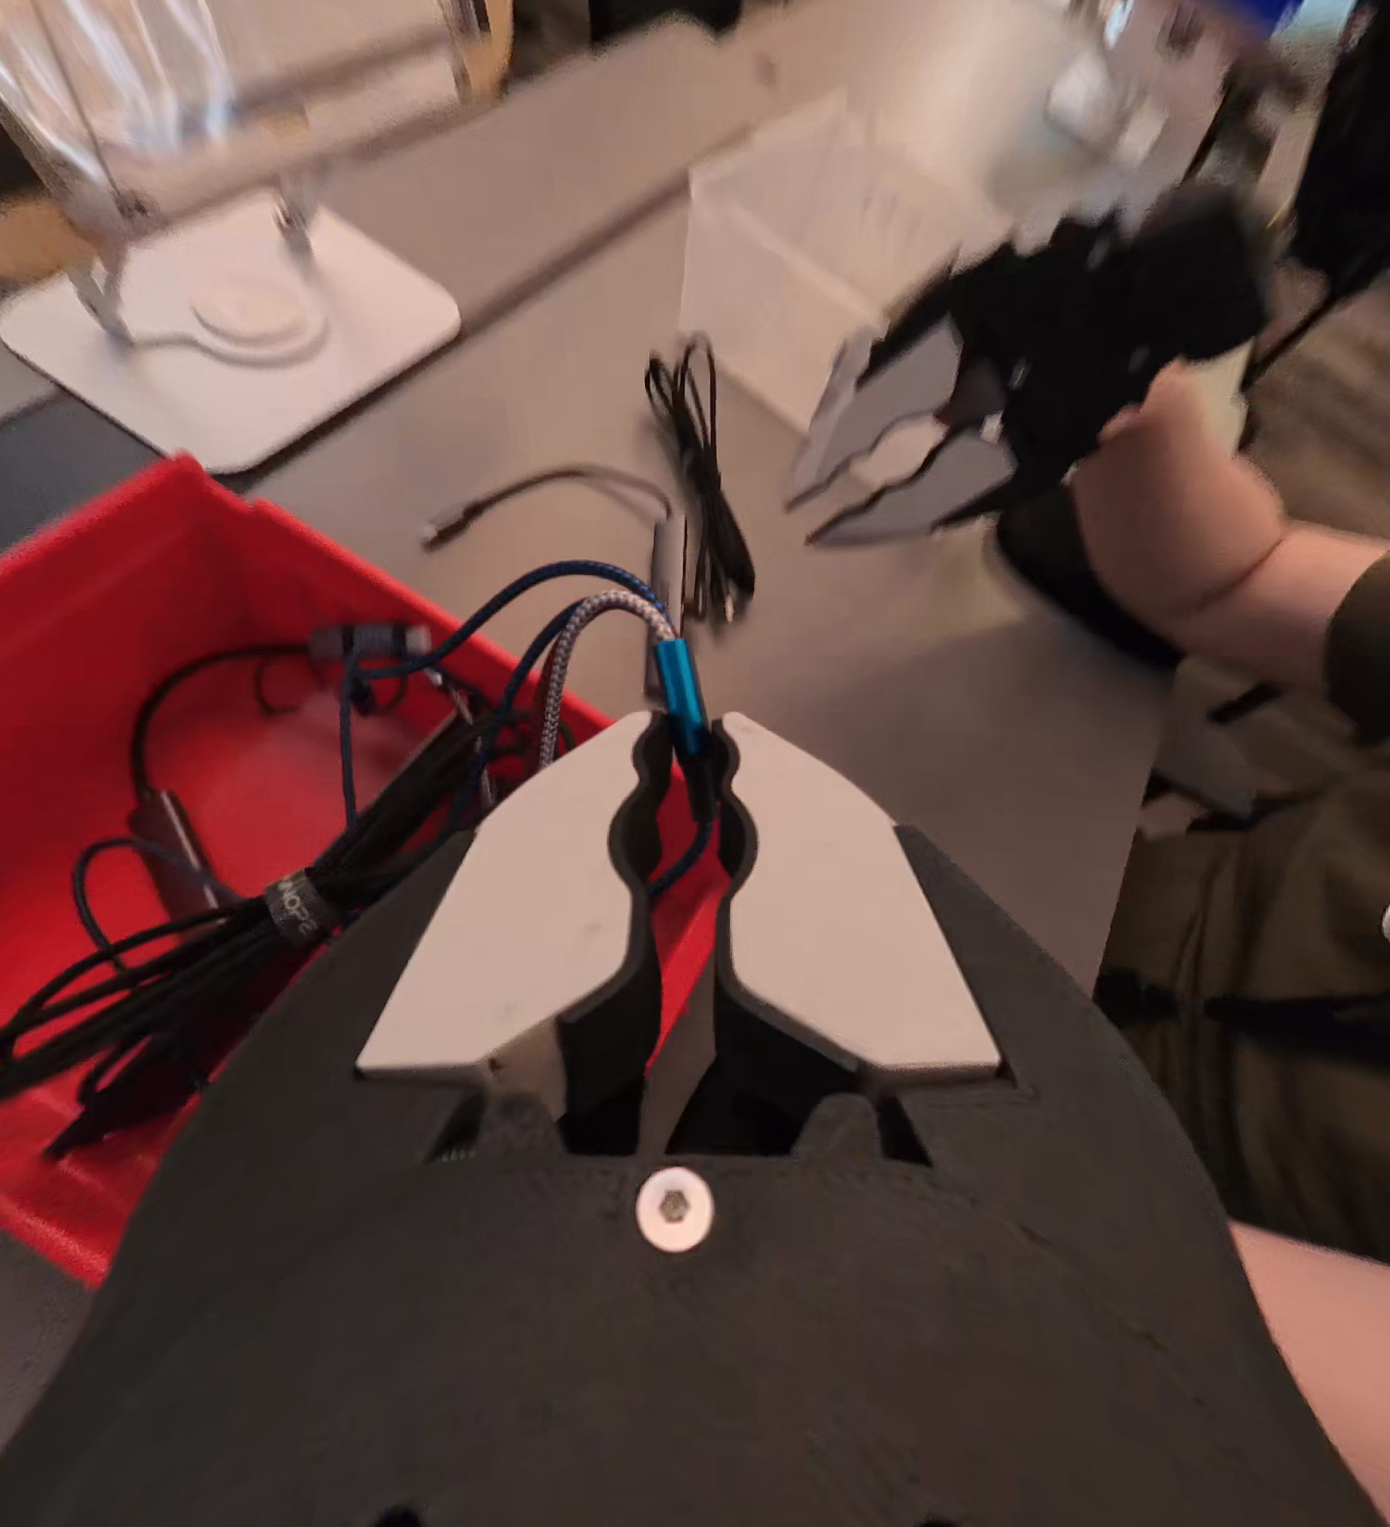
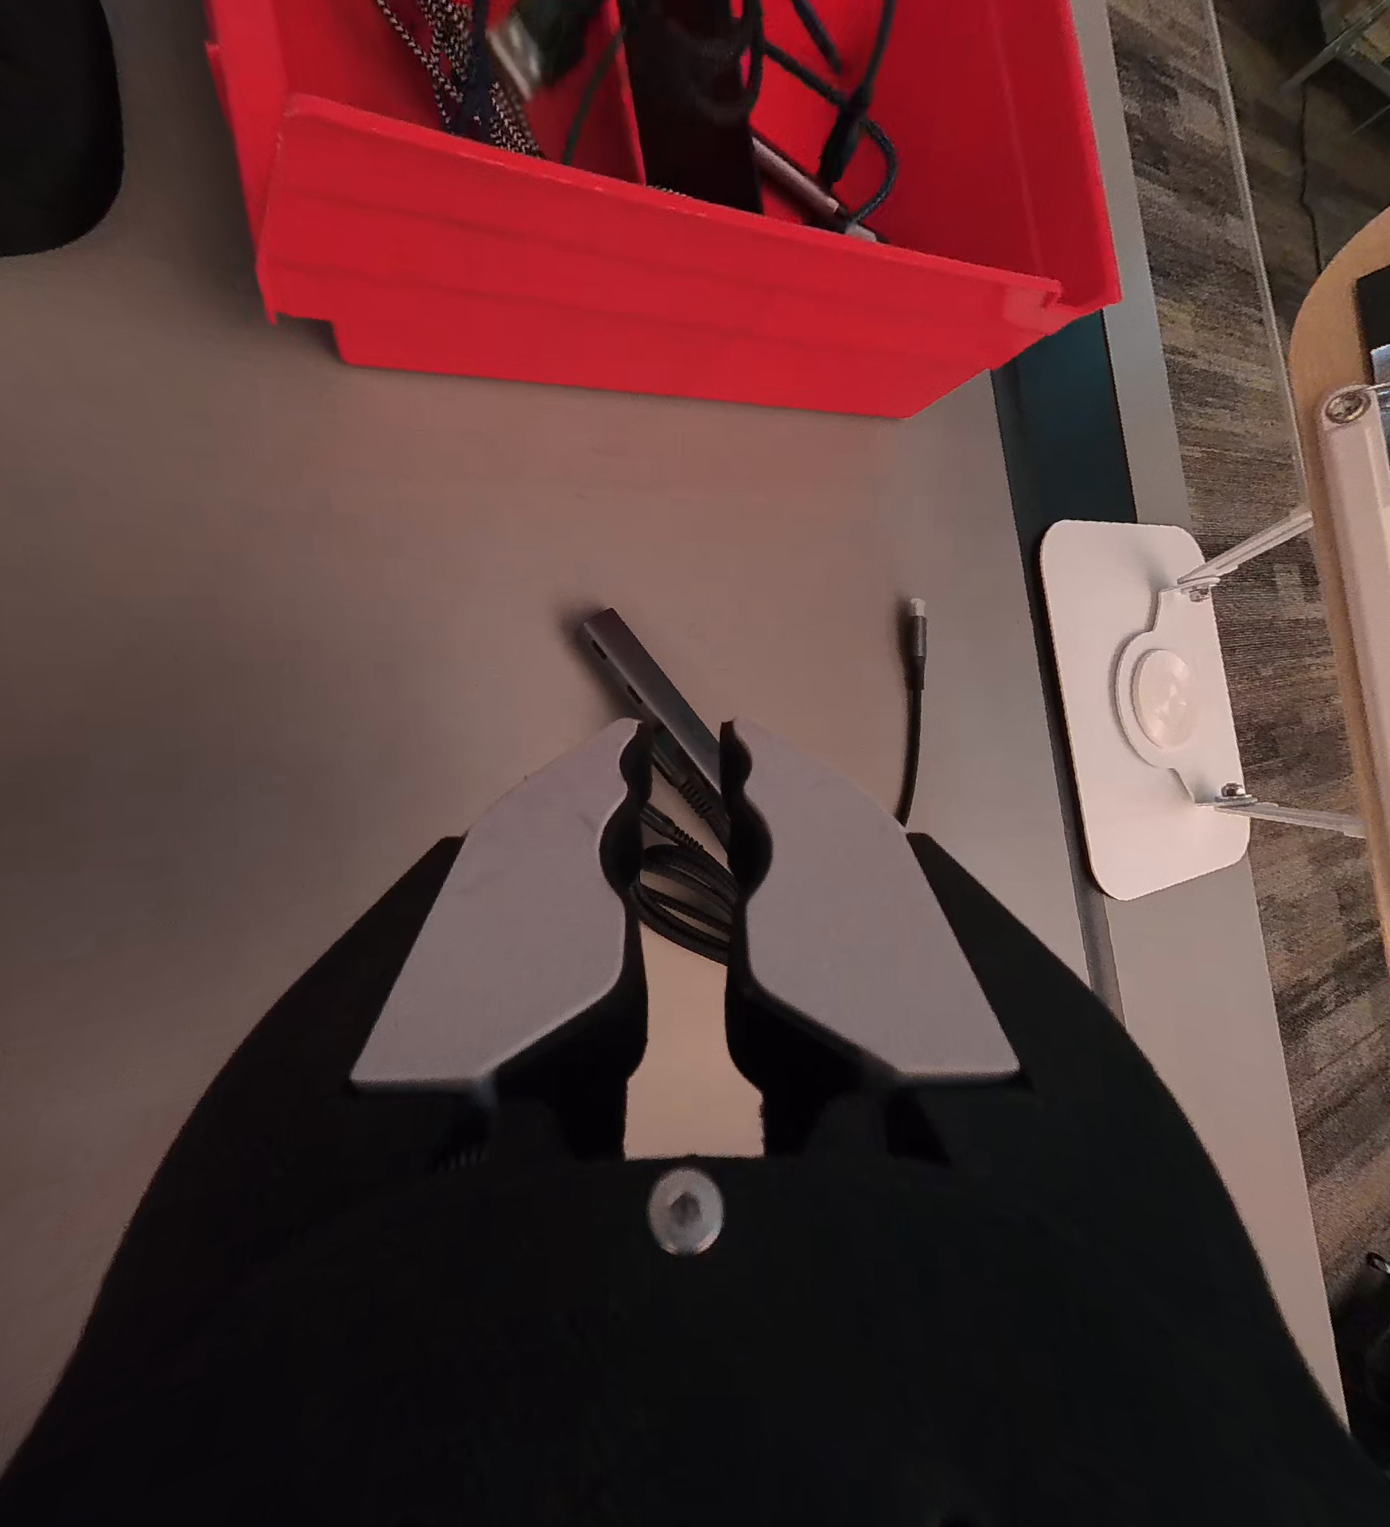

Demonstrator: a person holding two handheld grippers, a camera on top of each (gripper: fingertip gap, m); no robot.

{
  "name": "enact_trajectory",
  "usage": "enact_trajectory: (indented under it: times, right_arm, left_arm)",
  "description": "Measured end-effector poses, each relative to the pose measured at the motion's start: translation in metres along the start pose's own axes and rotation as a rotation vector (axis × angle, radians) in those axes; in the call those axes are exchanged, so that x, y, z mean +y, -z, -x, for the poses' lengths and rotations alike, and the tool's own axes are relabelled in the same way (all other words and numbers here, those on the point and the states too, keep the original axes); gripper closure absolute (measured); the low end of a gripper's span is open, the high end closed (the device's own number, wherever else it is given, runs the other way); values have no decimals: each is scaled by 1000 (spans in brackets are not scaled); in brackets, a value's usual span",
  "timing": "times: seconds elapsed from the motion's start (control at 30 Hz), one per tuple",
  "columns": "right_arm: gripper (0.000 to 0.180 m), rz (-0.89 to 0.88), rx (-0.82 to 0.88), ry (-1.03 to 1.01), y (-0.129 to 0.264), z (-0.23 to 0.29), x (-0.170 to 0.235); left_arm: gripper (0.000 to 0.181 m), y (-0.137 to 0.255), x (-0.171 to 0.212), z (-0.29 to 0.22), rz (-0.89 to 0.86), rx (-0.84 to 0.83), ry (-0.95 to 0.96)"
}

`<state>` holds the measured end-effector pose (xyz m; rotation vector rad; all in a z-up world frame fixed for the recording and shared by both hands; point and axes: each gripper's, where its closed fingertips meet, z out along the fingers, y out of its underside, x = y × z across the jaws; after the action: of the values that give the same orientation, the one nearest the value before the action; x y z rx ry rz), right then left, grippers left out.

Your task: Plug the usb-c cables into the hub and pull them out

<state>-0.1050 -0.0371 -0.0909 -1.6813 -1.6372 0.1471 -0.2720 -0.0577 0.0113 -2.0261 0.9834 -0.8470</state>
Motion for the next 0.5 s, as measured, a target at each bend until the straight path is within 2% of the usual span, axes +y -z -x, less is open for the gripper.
enact_trajectory:
  times: [0.13,0.27,0.5]
  right_arm:
    - [165,-3,-3,-5,-1,0,0]
    - [165,-5,2,-11,-1,-1,0]
    - [165,-39,5,-36,1,-4,-4]
  left_arm:
    - [173,30,-42,-4,-289,-1,53]
    - [173,61,-71,-15,-495,-71,-9]
    - [173,89,-99,-84,-689,74,-164]
